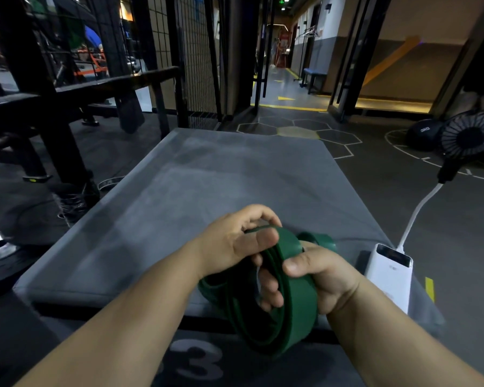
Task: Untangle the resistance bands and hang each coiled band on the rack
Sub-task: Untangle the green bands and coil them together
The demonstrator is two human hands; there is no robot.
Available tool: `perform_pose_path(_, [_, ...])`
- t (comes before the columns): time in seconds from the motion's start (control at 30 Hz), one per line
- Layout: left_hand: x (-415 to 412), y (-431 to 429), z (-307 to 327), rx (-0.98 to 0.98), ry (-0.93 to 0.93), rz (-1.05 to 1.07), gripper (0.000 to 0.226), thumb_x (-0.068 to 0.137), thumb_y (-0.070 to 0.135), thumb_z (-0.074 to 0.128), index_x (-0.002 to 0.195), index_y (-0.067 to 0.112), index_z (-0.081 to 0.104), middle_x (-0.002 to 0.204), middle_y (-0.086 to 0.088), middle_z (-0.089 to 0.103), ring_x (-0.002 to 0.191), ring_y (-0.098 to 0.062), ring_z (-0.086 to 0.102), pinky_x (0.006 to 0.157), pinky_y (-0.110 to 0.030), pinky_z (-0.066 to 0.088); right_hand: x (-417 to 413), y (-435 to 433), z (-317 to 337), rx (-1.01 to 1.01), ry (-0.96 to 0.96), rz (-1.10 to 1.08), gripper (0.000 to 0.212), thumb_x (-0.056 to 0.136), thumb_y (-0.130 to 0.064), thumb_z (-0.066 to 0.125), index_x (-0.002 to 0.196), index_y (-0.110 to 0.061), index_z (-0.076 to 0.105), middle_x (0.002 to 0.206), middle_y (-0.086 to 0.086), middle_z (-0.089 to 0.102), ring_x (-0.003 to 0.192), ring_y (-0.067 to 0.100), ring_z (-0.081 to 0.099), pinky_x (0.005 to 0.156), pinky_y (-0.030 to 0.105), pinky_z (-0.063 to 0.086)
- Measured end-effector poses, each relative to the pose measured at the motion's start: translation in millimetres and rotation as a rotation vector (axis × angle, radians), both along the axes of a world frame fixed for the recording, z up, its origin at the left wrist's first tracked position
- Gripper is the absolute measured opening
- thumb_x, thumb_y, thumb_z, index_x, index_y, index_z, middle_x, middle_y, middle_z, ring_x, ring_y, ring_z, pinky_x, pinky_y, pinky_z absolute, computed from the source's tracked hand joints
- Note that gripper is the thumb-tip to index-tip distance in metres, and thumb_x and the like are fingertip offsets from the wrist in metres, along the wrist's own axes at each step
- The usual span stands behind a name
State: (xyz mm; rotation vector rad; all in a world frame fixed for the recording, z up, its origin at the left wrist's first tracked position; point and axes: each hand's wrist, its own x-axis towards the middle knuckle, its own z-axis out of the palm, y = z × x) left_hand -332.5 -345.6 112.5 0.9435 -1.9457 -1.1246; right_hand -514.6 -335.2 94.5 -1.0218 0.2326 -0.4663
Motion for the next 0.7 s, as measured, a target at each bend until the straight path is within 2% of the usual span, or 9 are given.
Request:
perform_pose_path(0.13, [7,1,-7,0.081,-0.028,-0.124,0.097,0.052,0.097,0.046,0.115,0.024,0.058,0.082,0.016,0.066,0.084,-0.001,0.062,0.081,-0.016,0.046,-2,-3,4,-0.041,-0.058,0.105,0.033,0.080,-0.017,0.071,0.108,-0.005,0.060,0.080,0.005,0.065,0.066,0.017,0.064,0.074,0.035,0.050])
perform_pose_path(0.2, [10,4,-11,0.105,-0.012,-0.135,0.088,0.055,0.094,0.047,0.117,0.032,0.054,0.097,0.022,0.065,0.100,0.005,0.059,0.091,-0.016,0.045,-5,-4,9,-0.049,-0.133,0.157,0.033,0.085,-0.017,0.065,0.113,-0.002,0.057,0.083,0.004,0.066,0.069,0.016,0.064,0.073,0.034,0.046])
perform_pose_path(0.27, [11,3,-16,0.116,-0.008,-0.177,0.088,0.060,0.088,0.053,0.126,0.032,0.043,0.120,0.010,0.058,0.117,-0.001,0.052,0.103,-0.025,0.042,-11,-6,15,-0.060,-0.213,0.152,0.032,0.088,-0.018,0.062,0.114,-0.002,0.055,0.085,0.003,0.066,0.071,0.014,0.063,0.070,0.034,0.040])
perform_pose_path(0.33, [10,1,-17,0.153,0.018,-0.197,0.093,0.061,0.081,0.064,0.132,0.027,0.037,0.129,-0.004,0.052,0.125,-0.013,0.049,0.107,-0.034,0.042,-16,-9,20,-0.063,-0.287,0.108,0.030,0.090,-0.020,0.059,0.114,-0.002,0.055,0.085,0.002,0.066,0.072,0.013,0.063,0.069,0.033,0.038])
perform_pose_path(0.4, [10,-1,-17,0.224,0.059,-0.174,0.092,0.059,0.073,0.074,0.133,0.028,0.041,0.132,-0.007,0.053,0.128,-0.021,0.050,0.108,-0.040,0.042,-20,-11,25,-0.050,-0.338,0.060,0.029,0.092,-0.021,0.057,0.113,-0.001,0.055,0.085,0.003,0.066,0.073,0.014,0.064,0.072,0.033,0.040])
perform_pose_path(0.5, [13,-5,-23,0.242,0.025,-0.126,0.077,0.063,0.063,0.078,0.126,0.031,0.051,0.128,-0.006,0.059,0.124,-0.022,0.054,0.109,-0.045,0.041,-25,-13,33,-0.006,-0.400,-0.047,0.026,0.093,-0.020,0.057,0.111,-0.001,0.055,0.085,0.005,0.066,0.068,0.014,0.057,0.075,0.033,0.042])
perform_pose_path(0.6, [10,-8,-31,0.304,0.193,-0.062,0.086,0.057,0.052,0.085,0.127,0.017,0.051,0.120,-0.010,0.064,0.115,-0.023,0.061,0.101,-0.039,0.048,-32,-14,45,0.040,-0.476,-0.159,0.023,0.095,-0.020,0.056,0.109,-0.002,0.055,0.086,0.008,0.066,0.065,0.015,0.042,0.077,0.034,0.040])
perform_pose_path(0.67, [8,-9,-27,0.377,0.359,-0.018,0.078,0.054,0.049,0.083,0.113,0.007,0.053,0.087,-0.004,0.070,0.079,-0.015,0.068,0.074,-0.025,0.052,-37,-15,53,0.058,-0.546,-0.224,0.021,0.094,-0.020,0.057,0.108,-0.004,0.056,0.085,0.008,0.066,0.065,0.015,0.045,0.079,0.033,0.040])
perform_pose_path(0.7, [8,-8,-24,0.414,0.420,-0.019,0.076,0.053,0.054,0.081,0.102,0.004,0.052,0.066,-0.001,0.062,0.057,-0.012,0.059,0.060,-0.023,0.046,-41,-16,55,0.069,-0.583,-0.243,0.021,0.094,-0.021,0.057,0.108,-0.005,0.056,0.084,0.008,0.065,0.066,0.016,0.050,0.079,0.032,0.040])
